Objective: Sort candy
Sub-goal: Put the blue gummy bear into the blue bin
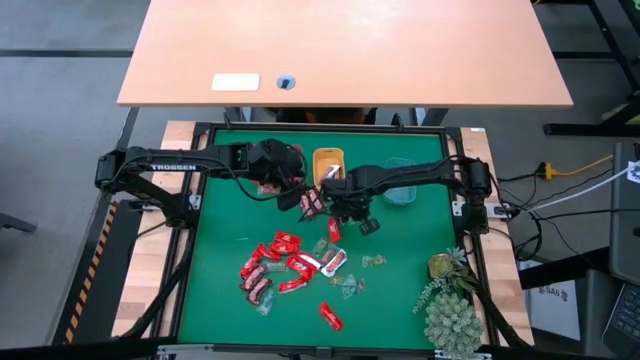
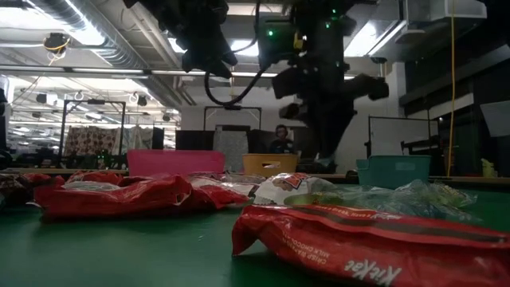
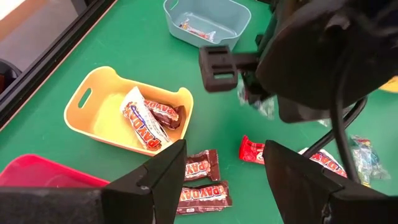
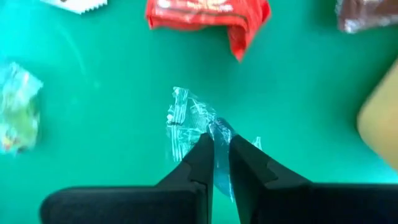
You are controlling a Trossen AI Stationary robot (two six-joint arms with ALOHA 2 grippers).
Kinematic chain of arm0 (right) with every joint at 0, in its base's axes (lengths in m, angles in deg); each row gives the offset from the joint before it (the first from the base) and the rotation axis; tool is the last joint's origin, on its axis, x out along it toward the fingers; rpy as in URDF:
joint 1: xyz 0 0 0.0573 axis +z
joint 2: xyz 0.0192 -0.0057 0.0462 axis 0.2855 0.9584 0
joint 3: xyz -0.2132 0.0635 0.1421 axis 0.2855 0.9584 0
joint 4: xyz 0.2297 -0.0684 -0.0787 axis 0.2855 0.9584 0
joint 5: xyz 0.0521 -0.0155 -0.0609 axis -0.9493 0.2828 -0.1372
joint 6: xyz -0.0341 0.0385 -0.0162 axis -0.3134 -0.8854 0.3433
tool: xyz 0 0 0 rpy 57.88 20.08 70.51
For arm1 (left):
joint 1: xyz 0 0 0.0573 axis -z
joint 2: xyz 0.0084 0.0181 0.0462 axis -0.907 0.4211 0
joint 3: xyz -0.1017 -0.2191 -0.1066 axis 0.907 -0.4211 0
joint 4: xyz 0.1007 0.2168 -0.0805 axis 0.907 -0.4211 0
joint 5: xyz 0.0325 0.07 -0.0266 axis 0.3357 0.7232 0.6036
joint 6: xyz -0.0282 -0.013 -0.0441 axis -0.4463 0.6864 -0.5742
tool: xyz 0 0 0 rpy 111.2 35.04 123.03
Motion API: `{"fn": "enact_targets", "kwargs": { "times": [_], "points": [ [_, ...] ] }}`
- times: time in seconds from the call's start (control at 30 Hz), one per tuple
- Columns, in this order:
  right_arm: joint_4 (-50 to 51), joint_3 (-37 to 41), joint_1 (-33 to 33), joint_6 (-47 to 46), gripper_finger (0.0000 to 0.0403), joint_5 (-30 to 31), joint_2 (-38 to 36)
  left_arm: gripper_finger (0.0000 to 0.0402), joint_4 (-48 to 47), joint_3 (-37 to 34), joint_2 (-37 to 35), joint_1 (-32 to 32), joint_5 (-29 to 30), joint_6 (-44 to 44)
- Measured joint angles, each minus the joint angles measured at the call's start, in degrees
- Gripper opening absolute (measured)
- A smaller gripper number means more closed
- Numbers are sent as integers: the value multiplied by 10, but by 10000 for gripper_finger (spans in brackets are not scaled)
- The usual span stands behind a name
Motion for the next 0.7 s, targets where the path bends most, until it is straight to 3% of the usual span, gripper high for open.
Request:
{"fn": "enact_targets", "kwargs": {
  "times": [0.3, 0.7],
  "points": [
    [144, -47, 0, 0, 39, 65, -1, 208, 0, 0, 0, 0, 0, 0],
    [287, -46, -15, -14, 40, 63, -2, 208, 0, 0, 0, 12, 0, -2]
  ]
}}
